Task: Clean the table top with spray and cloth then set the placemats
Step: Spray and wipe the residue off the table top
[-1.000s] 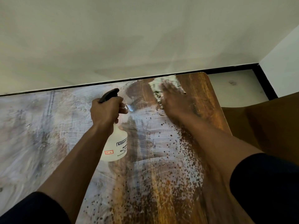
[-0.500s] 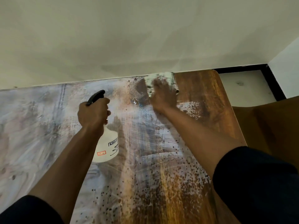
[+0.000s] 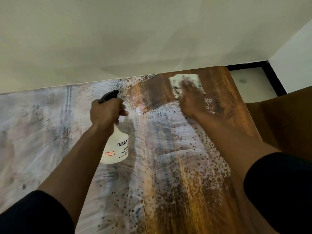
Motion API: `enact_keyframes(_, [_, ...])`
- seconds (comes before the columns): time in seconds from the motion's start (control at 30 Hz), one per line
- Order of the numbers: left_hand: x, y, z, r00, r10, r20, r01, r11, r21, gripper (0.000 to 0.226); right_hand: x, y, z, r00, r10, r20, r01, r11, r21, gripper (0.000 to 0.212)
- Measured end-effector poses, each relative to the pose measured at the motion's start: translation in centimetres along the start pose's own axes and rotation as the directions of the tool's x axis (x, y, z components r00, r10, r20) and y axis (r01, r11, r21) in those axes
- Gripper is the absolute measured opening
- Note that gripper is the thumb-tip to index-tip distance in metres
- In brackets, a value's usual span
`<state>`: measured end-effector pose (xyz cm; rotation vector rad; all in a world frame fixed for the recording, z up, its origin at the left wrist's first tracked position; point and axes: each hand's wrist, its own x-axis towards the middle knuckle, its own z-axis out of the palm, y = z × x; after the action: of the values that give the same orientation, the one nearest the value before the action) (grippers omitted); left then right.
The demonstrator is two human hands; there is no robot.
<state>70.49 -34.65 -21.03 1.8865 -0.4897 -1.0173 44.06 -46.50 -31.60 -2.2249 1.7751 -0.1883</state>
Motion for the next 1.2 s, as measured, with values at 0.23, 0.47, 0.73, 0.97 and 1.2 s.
enact_keyframes(0.23, [-1.1, -0.6, -0.8, 0.999, -0.032, 0.031, 0.031, 0.999, 0.035, 0.02, 1.8, -3.3, 0.4, 0.973, 0.231, 0.023, -0.231, 0.973, 0.004, 0.061])
enact_keyframes(0.47, [-0.9, -0.4, -2.7, 0.998, -0.043, 0.041, 0.041, 0.999, 0.034, 0.02, 0.3, -14.6, 3.9, 0.961, -0.251, 0.119, 0.251, 0.968, 0.016, 0.054])
enact_keyframes(0.73, [-0.5, 0.6, -4.2, 1.0, -0.022, 0.01, 0.021, 0.999, 0.033, 0.024, 2.5, -9.5, 1.3, 0.987, -0.135, 0.085, 0.139, 0.99, -0.037, 0.054])
enact_keyframes(0.97, [-0.7, -0.1, -5.6, 1.0, -0.022, 0.021, 0.021, 1.0, 0.015, 0.027, 4.8, -9.5, 2.3, 0.987, 0.158, 0.019, -0.158, 0.987, -0.011, 0.057])
enact_keyframes(1.2, [-0.5, -0.4, -7.3, 1.0, -0.01, 0.028, 0.01, 1.0, -0.003, 0.024, 2.1, -19.6, 4.8, 0.971, -0.211, 0.116, 0.211, 0.977, 0.007, 0.061])
